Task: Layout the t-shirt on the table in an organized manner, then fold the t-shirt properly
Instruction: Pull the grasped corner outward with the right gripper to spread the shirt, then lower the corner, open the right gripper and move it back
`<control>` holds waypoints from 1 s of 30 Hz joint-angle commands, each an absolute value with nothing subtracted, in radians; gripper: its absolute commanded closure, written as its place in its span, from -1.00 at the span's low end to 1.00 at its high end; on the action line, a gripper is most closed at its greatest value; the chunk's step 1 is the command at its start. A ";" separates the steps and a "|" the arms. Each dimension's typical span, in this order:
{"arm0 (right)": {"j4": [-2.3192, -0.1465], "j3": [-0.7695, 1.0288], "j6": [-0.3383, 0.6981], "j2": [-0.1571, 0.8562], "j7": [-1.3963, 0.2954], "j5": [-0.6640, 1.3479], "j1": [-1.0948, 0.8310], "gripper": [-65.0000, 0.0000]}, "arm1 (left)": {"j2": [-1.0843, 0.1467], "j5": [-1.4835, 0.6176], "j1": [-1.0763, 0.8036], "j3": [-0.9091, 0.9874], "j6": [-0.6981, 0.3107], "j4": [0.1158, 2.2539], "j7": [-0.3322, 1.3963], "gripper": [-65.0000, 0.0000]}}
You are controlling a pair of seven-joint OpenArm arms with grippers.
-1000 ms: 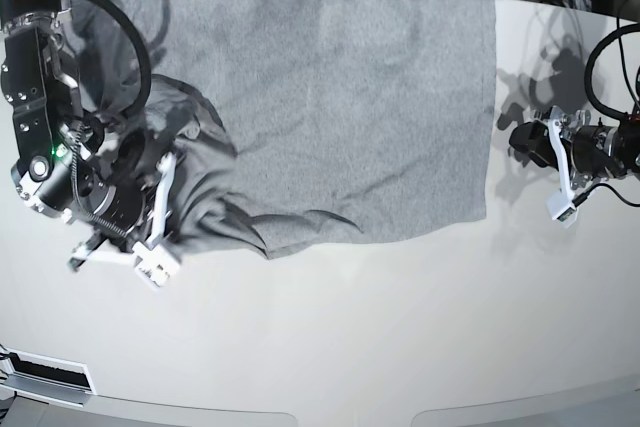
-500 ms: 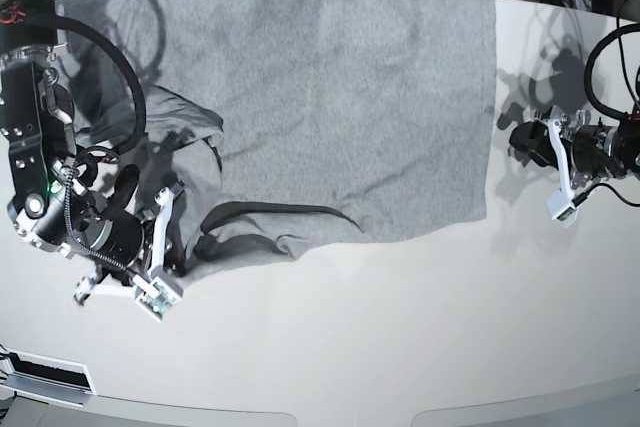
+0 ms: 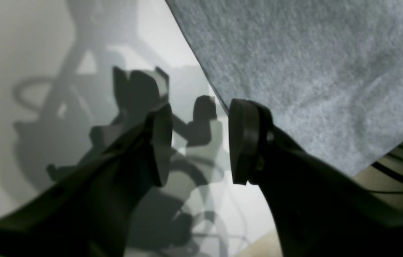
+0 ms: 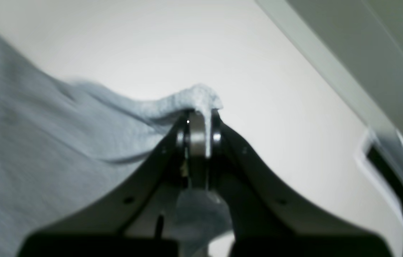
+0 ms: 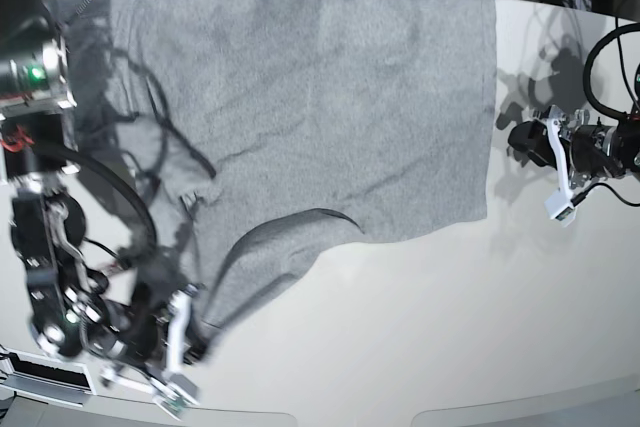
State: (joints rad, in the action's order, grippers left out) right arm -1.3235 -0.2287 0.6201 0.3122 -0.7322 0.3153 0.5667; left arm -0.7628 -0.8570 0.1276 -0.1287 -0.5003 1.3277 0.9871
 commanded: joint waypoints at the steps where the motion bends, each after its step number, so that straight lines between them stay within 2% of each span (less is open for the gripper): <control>1: -1.319 -0.222 0.618 0.319 -0.710 0.326 0.625 1.00 | -0.776 -0.868 0.144 -0.117 -0.500 1.339 0.978 0.16; 7: -1.266 -0.222 0.603 0.294 -0.715 0.301 0.699 0.96 | -0.741 -0.868 0.143 -0.117 -0.500 1.339 0.996 0.16; 11: -1.266 -0.222 0.377 0.316 -0.731 0.125 0.709 0.02 | -0.739 -0.868 0.145 -0.117 -0.500 1.339 0.995 0.16; 12: -1.266 -0.222 0.310 0.329 -0.738 0.089 0.709 -0.13 | -0.739 -0.868 0.145 -0.117 -0.500 1.339 0.995 0.16; 14: -1.266 -0.222 0.204 0.356 -0.794 0.070 0.710 -0.16 | -0.739 -0.866 0.144 -0.117 -0.500 1.339 0.995 0.16; 15: -1.266 -0.222 0.183 0.369 -0.834 0.076 0.710 -0.16 | -0.739 -0.865 0.144 -0.117 -0.500 1.339 0.995 0.16; 22: -1.266 -0.222 0.271 0.461 -1.018 0.284 0.706 -0.16 | -0.739 -0.865 0.145 -0.117 -0.500 1.339 0.995 0.16; 27: -1.266 -0.222 0.455 0.542 -1.126 0.702 0.675 -0.16 | -0.740 -0.865 0.145 -0.117 -0.500 1.339 0.995 0.16; 30: -1.266 -0.222 0.510 0.581 -1.139 0.893 0.602 -0.16 | -0.740 -0.856 0.144 -0.117 -0.501 1.339 0.995 0.16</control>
